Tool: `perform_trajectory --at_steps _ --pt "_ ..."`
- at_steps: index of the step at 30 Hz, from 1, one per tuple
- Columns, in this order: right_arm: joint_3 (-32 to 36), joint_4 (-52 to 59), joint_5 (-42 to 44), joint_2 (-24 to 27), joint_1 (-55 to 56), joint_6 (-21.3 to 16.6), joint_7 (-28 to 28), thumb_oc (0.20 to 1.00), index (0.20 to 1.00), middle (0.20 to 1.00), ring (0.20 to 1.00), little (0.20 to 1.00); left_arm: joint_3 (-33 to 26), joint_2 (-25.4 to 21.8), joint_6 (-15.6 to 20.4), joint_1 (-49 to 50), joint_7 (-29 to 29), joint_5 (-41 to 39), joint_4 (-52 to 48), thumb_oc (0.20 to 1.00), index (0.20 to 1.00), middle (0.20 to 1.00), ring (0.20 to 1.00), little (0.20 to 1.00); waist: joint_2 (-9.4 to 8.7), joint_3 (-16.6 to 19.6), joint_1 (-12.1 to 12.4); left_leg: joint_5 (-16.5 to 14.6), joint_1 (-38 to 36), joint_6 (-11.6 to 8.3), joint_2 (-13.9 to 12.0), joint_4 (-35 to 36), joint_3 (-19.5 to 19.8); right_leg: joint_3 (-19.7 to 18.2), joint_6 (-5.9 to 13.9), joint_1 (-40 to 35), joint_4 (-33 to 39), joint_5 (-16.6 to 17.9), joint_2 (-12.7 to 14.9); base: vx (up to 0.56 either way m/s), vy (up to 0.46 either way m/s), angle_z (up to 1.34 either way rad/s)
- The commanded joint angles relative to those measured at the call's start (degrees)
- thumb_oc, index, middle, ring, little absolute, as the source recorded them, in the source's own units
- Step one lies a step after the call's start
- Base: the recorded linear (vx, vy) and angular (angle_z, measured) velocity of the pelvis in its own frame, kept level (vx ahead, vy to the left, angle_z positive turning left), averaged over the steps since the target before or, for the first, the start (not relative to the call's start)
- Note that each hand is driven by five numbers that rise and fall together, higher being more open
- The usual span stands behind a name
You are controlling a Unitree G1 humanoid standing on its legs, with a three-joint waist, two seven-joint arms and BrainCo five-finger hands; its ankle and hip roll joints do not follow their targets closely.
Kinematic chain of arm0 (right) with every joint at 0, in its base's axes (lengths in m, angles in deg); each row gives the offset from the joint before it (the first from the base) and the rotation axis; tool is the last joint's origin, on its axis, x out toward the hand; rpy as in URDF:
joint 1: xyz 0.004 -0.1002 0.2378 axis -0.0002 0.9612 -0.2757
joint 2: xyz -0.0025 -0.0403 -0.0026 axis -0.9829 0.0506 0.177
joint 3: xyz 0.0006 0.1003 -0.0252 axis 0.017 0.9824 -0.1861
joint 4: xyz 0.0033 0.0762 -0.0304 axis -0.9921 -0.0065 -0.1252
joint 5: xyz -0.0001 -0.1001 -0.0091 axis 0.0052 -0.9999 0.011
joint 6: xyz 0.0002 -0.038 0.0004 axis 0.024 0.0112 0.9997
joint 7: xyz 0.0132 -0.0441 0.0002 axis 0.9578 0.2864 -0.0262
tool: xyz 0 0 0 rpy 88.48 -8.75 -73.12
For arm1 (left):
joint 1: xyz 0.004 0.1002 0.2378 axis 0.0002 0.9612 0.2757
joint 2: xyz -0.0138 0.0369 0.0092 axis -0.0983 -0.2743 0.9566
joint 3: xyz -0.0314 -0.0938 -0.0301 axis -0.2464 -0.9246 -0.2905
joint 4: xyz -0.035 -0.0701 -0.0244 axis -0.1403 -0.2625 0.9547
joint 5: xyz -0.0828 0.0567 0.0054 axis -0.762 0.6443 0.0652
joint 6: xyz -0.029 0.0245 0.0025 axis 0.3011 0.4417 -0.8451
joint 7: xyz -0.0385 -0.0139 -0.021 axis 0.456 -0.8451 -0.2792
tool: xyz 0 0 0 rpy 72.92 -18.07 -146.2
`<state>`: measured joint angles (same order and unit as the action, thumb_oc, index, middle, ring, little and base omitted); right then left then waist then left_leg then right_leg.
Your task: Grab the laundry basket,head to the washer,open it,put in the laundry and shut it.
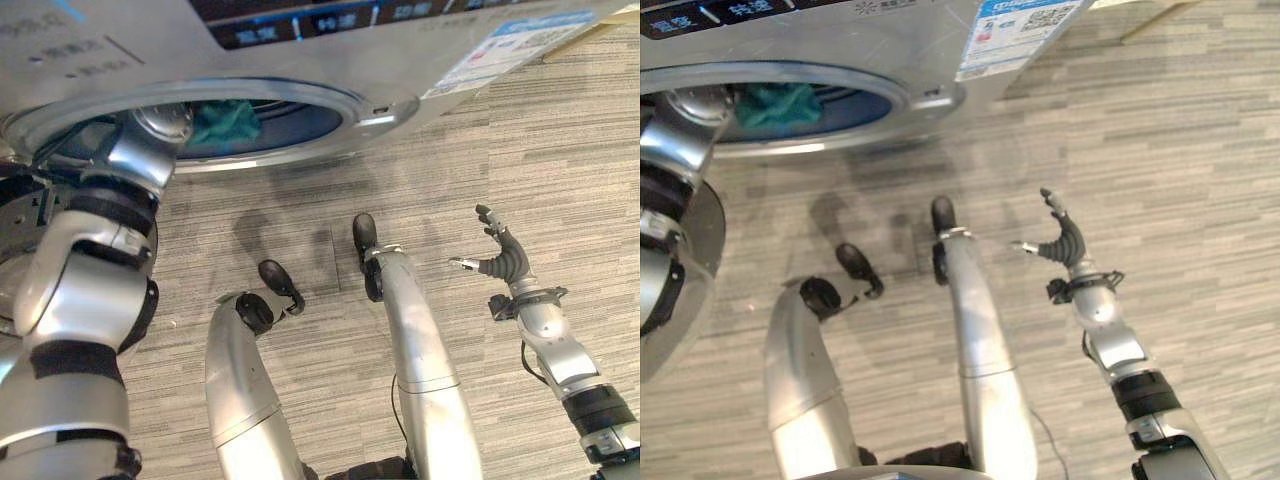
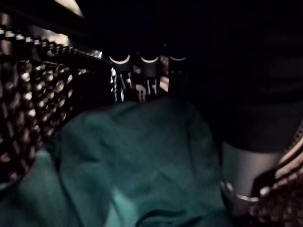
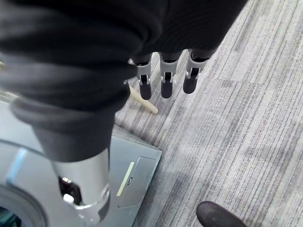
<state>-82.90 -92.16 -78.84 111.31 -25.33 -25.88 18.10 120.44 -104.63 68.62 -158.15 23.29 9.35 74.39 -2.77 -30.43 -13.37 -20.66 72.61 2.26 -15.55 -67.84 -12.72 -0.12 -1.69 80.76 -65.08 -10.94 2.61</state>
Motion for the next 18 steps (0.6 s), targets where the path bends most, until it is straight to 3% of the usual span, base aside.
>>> perform_trajectory --at_steps 1,8,11,12,18 --pt "-0.3 0.2 -0.3 0.2 5.5 -0.8 -0.2 1.0 1.0 1.0 1.0 1.0 -4.4 2.8 2.1 7.6 3.6 2.8 -1.2 1.0 1.0 1.0 1.0 1.0 2.63 8.1 -0.7 -1.0 0.3 1.11 0.7 1.9 4.6 1.3 2.71 -3.7 7.9 -3.5 0.3 -0.04 -0.089 0.06" --pt "-0.7 -3.4 -1.4 -1.9 5.7 0.6 0.4 1.0 1.0 1.0 1.0 1.0 -9.5 5.8 2.3 21.0 5.1 3.7 -8.4 1.0 1.0 1.0 1.0 1.0 3.37 10.0 1.5 1.4 -4.4 -0.57 1.5 7.7 5.0 2.6 2.34 -9.0 12.0 -2.8 1.0 -0.06 -0.06 0.1" --pt "-1.0 -9.3 -2.5 -4.8 5.9 3.4 1.0 1.0 1.0 1.0 1.0 1.0 -17.3 13.1 3.3 42.4 8.1 0.9 -16.1 1.0 1.0 1.0 1.0 1.0 3.48 11.6 4.5 5.4 -20.4 -2.46 4.2 22.9 3.2 3.6 3.25 -24.6 25.1 0.2 2.3 -0.07 -0.003 0.21" --pt "-1.2 -9.3 -2.5 -4.8 5.9 3.4 1.0 1.0 1.0 1.0 1.0 1.0 -17.5 13.1 3.2 42.8 8.1 0.9 -16.4 1.0 1.0 1.0 1.0 1.0 3.4 11.3 4.4 5.6 -21.2 -2.47 4.3 23.4 3.1 3.6 3.27 -25.3 25.6 0.3 2.3 0.02 0.046 0.2" --pt "0.6 -16.8 -2.9 -6.1 10.4 5.7 -0.8 1.0 1.0 1.0 1.0 1.0 -22.8 21.0 3.5 65.0 12.5 -2.0 -17.9 1.0 1.0 1.0 1.0 1.0 2.0 12.3 6.9 8.8 -45.7 -2.75 8.2 41.3 1.8 4.5 5.68 -49.3 42.5 4.2 1.9 0.14 0.074 0.09"
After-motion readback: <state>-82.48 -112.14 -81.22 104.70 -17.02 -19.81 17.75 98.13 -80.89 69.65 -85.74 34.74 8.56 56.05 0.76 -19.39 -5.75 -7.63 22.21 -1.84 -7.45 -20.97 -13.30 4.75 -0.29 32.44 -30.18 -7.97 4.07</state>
